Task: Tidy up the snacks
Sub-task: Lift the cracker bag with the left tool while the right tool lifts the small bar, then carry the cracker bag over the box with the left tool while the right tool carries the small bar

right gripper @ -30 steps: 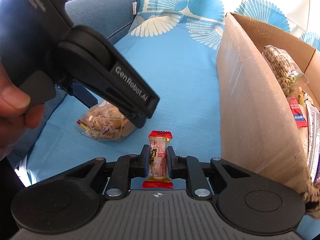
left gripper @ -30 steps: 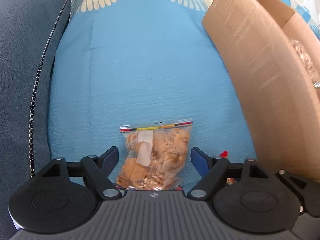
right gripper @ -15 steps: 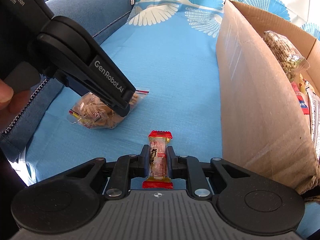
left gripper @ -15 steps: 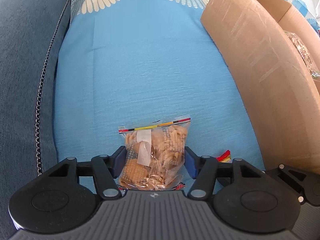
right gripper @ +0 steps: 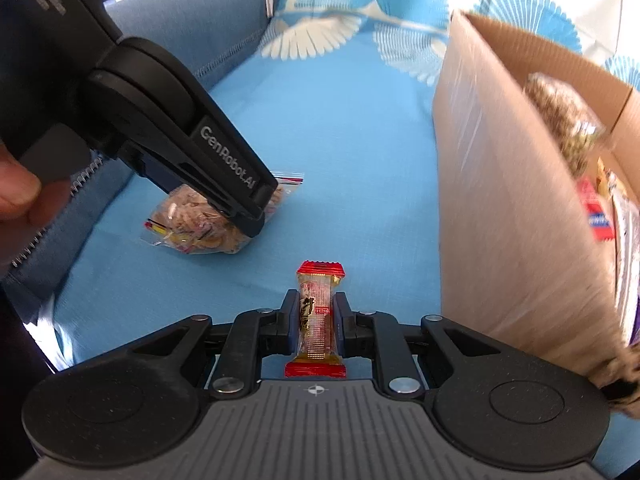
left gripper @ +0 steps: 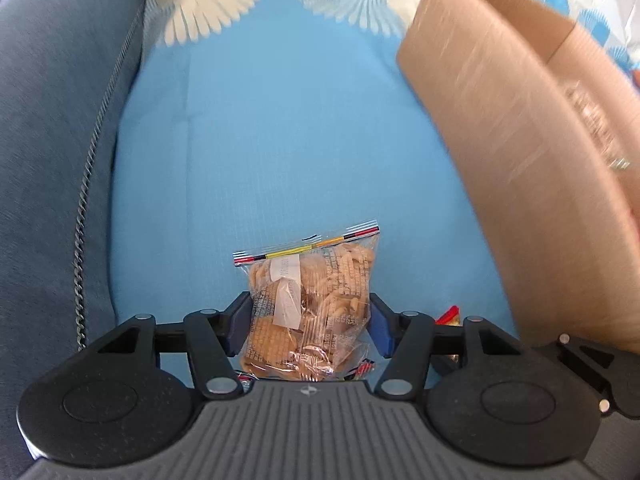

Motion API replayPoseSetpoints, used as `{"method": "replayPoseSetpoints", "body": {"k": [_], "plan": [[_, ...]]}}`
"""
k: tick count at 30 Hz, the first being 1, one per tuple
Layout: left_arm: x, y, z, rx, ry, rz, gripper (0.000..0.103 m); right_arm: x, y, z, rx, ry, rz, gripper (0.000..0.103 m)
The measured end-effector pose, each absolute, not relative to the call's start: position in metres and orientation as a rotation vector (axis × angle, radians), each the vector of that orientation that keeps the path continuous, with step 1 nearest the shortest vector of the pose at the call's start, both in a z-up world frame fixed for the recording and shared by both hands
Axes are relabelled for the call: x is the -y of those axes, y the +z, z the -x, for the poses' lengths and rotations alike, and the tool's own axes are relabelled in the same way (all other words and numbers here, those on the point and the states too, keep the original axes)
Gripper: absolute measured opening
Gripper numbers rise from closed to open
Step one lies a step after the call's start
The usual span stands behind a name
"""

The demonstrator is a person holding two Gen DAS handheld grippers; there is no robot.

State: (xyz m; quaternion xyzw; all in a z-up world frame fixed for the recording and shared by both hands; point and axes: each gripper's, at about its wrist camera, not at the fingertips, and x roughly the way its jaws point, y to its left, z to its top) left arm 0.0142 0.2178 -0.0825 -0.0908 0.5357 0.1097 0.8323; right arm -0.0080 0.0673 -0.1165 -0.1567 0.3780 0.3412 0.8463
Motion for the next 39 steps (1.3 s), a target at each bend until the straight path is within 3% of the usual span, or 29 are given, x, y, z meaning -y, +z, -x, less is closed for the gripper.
{"method": "replayPoseSetpoints", "body": {"k": [15,25,32,39], "plan": [[-0.198,0.004,0.059,-0.613,0.26,0.225,0.064,-0.007,-0.027,0.037,-0.426,0.76,0.164,0.018],[-0.152,0.032,0.101,-0.407,0.212,0.177,0.064,0.101,0.016,0.028,-0.212,0.658,0.046,0.018],[-0.106,0.035,0.118,-0.297,0.182,0.076,0.064,0.16,-0.002,0.011,-0.223,0.576,-0.025,0.018],[-0.071,0.024,0.123,-0.274,0.177,0.076,0.064,0.169,0.023,-0.004,-0.161,0.59,-0.02,0.018]]}}
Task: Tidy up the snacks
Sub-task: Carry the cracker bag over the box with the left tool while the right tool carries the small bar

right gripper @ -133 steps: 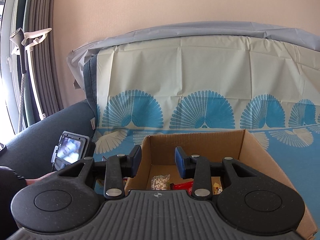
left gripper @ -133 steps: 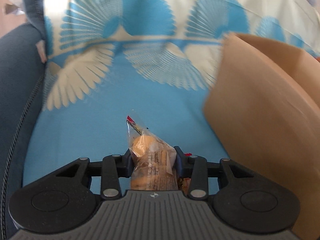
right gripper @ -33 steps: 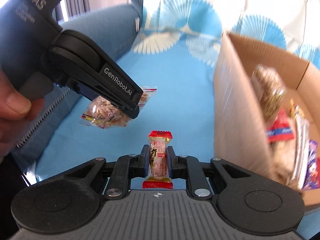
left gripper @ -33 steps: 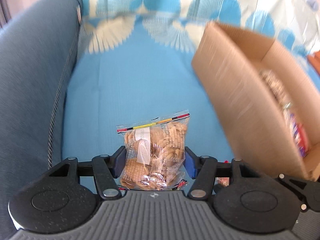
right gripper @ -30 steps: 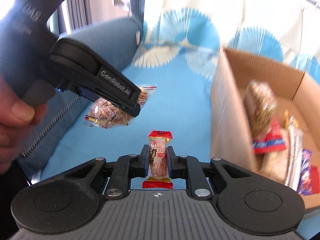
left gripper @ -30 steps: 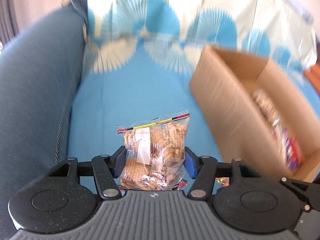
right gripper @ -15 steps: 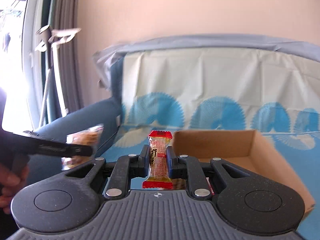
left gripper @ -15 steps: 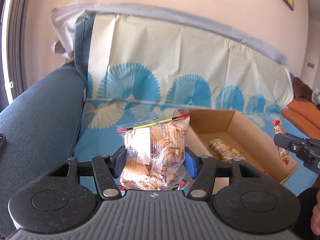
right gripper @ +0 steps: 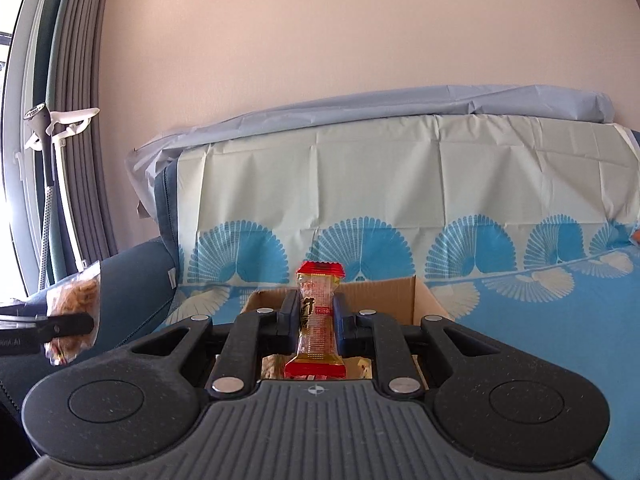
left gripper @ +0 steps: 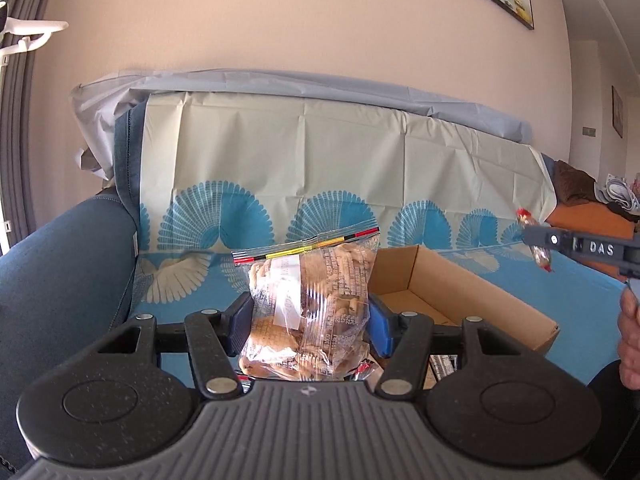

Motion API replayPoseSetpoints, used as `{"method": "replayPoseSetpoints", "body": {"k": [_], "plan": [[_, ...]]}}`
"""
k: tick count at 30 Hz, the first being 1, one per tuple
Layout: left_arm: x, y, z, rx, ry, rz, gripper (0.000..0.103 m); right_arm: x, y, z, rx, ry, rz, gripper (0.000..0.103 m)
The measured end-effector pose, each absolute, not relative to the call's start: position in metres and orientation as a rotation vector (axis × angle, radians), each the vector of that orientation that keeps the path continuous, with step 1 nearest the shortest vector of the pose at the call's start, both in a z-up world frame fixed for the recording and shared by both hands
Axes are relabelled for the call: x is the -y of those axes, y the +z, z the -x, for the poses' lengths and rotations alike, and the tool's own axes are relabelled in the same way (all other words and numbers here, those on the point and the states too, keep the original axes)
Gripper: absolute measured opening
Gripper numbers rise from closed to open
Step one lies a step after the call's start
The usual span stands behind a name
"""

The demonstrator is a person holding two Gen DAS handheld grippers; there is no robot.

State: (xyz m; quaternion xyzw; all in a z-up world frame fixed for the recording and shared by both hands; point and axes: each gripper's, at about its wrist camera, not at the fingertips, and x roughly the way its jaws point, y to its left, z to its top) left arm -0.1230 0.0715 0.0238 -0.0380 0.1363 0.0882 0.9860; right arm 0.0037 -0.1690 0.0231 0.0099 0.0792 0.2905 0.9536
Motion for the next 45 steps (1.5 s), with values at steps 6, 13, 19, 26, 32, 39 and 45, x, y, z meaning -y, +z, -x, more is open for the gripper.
{"method": "replayPoseSetpoints", "body": {"k": [6,13,19,26,32,39,45], "plan": [[-0.057,0.012,0.115,-0.325,0.148,0.032,0.064,0.184,-0.002,-0.038,-0.192,0.529,-0.06,0.018],[-0.058,0.006,0.112,-0.343,0.198,0.028,0.064,0.183,-0.002,-0.042,-0.171,0.567,-0.106,0.018],[-0.057,0.001,0.112,-0.385,0.256,0.074,0.064,0.18,-0.014,-0.048,-0.185,0.568,-0.068,0.018],[-0.048,0.02,0.095,-0.377,0.244,0.062,0.064,0.182,-0.015,-0.057,-0.189,0.559,-0.071,0.018],[-0.042,0.037,0.071,-0.376,0.241,0.085,0.064,0.183,-0.016,-0.06,-0.197,0.553,-0.1,0.018],[-0.034,0.049,0.041,-0.368,0.226,0.097,0.065,0.184,-0.018,-0.067,-0.208,0.542,-0.128,0.018],[-0.023,0.056,0.01,-0.368,0.21,0.091,0.065,0.183,-0.019,-0.071,-0.216,0.536,-0.138,0.018]]}}
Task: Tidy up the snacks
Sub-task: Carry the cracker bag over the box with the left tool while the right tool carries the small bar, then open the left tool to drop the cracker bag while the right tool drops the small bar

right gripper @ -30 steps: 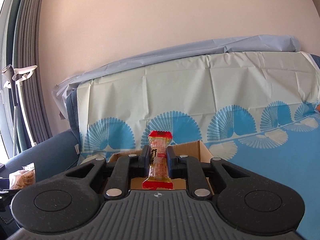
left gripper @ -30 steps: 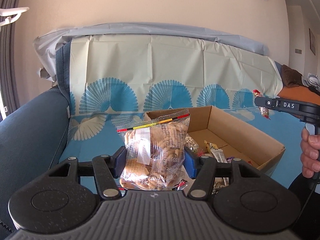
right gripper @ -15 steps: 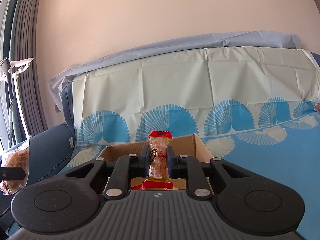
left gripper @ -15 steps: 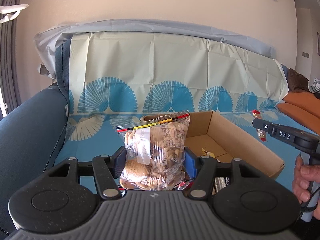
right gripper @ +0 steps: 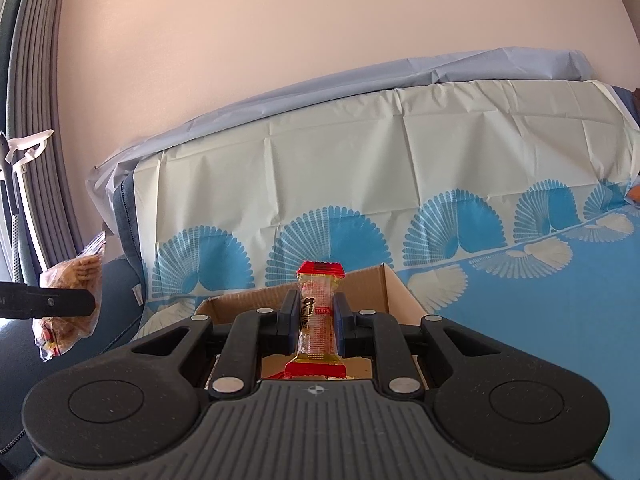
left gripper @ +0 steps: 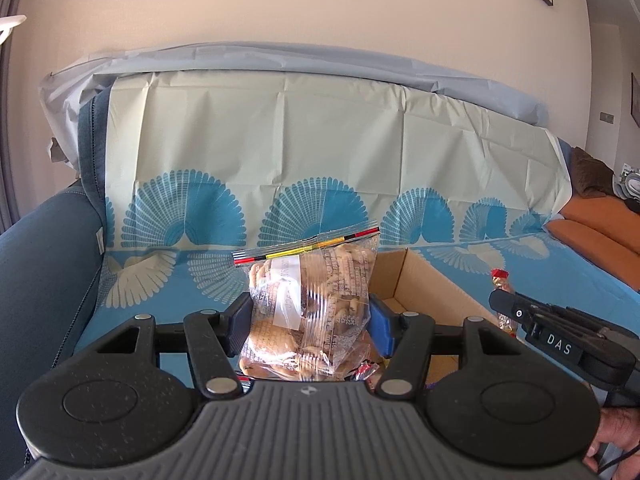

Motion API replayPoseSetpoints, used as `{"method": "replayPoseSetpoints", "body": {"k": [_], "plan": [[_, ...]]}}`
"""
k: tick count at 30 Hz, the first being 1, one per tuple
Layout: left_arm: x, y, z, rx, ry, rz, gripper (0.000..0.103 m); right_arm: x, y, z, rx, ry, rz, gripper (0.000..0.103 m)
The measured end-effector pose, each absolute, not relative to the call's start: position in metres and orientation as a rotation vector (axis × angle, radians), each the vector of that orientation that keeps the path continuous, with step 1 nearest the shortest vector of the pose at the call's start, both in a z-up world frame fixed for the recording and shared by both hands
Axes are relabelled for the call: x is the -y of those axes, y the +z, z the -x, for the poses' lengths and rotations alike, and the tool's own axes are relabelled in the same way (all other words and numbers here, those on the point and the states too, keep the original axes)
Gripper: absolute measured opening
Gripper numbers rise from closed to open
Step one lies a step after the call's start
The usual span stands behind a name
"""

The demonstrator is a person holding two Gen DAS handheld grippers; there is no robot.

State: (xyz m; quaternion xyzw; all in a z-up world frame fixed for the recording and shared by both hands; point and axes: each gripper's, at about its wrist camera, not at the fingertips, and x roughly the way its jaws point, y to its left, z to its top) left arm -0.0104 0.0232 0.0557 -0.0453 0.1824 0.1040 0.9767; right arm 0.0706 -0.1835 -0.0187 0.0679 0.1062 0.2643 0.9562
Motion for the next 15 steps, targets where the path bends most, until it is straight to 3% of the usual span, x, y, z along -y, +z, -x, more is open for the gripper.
{"method": "replayPoseSetpoints", "body": {"k": [13,15], "plan": [[0.003,0.081,-0.056,-0.338,0.164,0.102,0.065,0.185,-0.02,-0.075,-0.223,0.535,-0.153,0.018],[0.007,0.086,-0.064,-0.334,0.162,0.105,0.073,0.185,-0.02,-0.076,-0.226,0.533,-0.157,0.018]]}}
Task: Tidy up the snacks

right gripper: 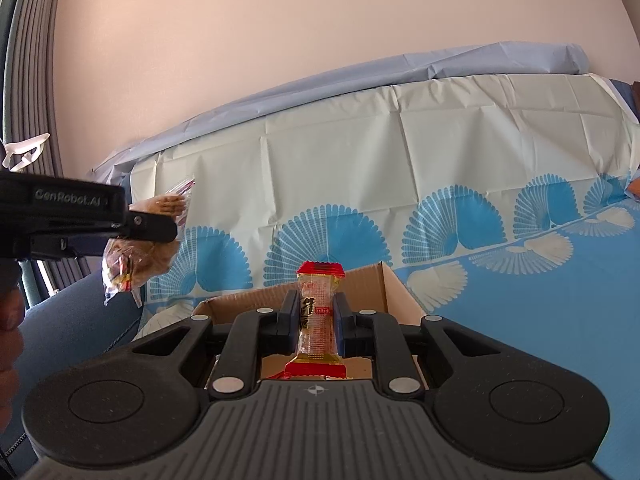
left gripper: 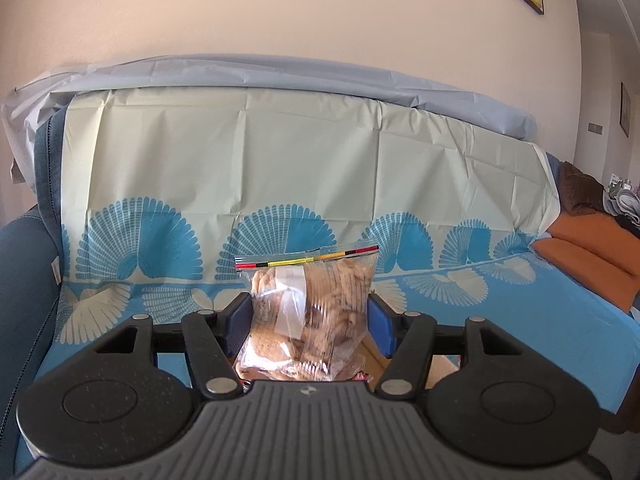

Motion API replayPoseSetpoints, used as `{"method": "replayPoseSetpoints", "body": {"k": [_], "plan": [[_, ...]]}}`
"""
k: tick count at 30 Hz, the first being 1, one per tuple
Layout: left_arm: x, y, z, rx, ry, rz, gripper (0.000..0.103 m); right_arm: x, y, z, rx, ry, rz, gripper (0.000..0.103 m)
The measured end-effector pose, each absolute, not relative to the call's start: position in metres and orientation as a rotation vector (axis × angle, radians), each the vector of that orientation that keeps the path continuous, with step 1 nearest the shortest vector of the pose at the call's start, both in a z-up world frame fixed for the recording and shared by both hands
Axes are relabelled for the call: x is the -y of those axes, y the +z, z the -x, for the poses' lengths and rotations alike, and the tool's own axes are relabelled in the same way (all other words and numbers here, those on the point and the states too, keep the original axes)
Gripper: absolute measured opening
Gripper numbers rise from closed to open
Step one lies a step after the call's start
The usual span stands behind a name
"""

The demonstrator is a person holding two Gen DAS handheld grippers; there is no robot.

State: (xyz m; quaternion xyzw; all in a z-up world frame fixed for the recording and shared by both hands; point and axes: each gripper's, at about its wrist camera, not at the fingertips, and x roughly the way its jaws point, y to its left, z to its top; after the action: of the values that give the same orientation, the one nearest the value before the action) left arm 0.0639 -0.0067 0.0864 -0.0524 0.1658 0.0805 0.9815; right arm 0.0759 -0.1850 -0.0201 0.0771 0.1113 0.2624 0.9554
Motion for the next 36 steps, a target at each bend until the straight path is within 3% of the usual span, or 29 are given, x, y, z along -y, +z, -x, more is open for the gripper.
{"method": "replayPoseSetpoints", "body": {"k": [2,3,5,6,7,9,13,16,36], "plan": [[0.011,0.092,-0.068,-0.318,0.149,0.103,0.084,0.184,-0.02,-0.078,-0.233,0.529,-0.156,0.019],[0.013,0.093,-0.068,-0.311,0.137,0.099,0.085,0.183,-0.021,-0.079,-0.244,0.525,-0.153,0.021],[0.018,0.095,-0.065,-0.304,0.127,0.085,0.085,0.178,-0.023,-0.082,-0.268,0.51,-0.135,0.051],[0.019,0.094,-0.061,-0.303,0.124,0.081,0.086,0.177,-0.023,-0.081,-0.262,0.495,-0.125,0.075],[0.02,0.092,-0.056,-0.305,0.121,0.081,0.086,0.177,-0.022,-0.08,-0.251,0.492,-0.12,0.083],[0.019,0.087,-0.045,-0.313,0.121,0.097,0.093,0.178,-0.022,-0.079,-0.249,0.495,-0.121,0.084],[0.015,0.073,-0.012,-0.322,0.165,0.129,0.094,0.178,-0.022,-0.077,-0.252,0.469,-0.107,0.098],[0.014,0.062,0.014,-0.324,0.219,0.139,0.101,0.178,-0.022,-0.072,-0.248,0.452,-0.091,0.102],[0.018,0.01,0.08,-0.543,0.271,0.24,0.102,0.224,-0.004,0.004,-0.317,0.321,-0.069,0.102]]}}
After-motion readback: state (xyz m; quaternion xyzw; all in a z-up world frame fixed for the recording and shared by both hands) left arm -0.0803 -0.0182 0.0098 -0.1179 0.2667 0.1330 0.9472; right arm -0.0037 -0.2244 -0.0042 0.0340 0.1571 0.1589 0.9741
